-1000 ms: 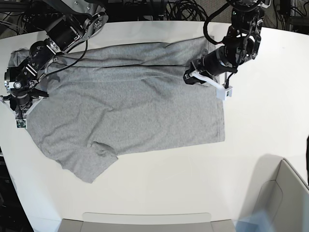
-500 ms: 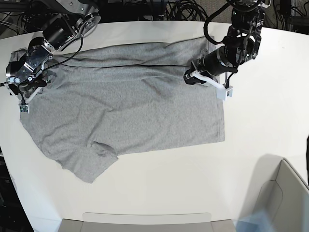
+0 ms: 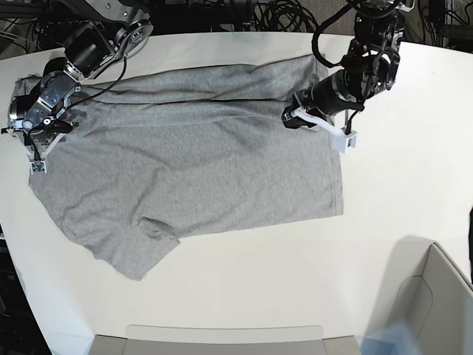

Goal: Fold the T-shirt properly
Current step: 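Grasp the shirt's side edge near the sleeve with the right gripper, then pull the shirt edges outward with both grippers to straighten it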

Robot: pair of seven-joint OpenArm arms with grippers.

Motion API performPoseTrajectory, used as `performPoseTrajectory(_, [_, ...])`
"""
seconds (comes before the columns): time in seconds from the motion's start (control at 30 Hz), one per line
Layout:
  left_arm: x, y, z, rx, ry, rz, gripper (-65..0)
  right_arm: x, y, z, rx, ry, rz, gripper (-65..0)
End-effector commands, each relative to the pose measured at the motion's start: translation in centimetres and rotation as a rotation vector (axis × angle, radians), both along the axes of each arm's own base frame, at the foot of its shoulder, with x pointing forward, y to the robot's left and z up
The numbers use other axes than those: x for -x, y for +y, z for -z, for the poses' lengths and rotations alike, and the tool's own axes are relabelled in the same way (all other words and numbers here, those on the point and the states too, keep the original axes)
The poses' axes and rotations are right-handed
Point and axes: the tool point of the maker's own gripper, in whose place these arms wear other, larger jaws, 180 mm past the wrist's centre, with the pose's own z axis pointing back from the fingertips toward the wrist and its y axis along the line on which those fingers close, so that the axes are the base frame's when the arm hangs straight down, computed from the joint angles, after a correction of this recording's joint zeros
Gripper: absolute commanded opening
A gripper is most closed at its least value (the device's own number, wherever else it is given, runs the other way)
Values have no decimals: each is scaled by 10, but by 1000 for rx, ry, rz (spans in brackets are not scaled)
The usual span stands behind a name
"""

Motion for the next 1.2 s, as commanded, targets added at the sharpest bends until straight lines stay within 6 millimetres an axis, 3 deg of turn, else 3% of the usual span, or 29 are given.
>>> performPoseTrajectory(0.0, [-5, 1, -7, 8, -24, -5, -650, -13, -12, -33, 58, -81, -7, -650])
performPoseTrajectory(0.1, [-5, 1, -7, 8, -25, -6, -650, -17, -12, -58, 110, -136, -3, -650])
performPoseTrajectory(0.23, [-6, 0, -8, 9, -27, -8, -650, -33, 1, -70, 120, -172, -37, -650])
performPoseTrajectory(0.53, [-6, 0, -8, 9, -27, -8, -650, -98, 34, -117, 137, -292, -151, -650])
performPoseTrajectory(0.8, [-6, 0, -8, 9, -27, -8, -650, -110, 52, -83, 66, -222, -213, -650])
performPoseTrajectory(0.97, [-6, 0, -8, 10, -27, -4, -650, -115, 55, -84, 55, -224, -215, -650])
performPoseTrajectory(1.17, [-7, 0, -9, 12, -28, -4, -650, -121, 53, -95, 66, -254, -217, -453])
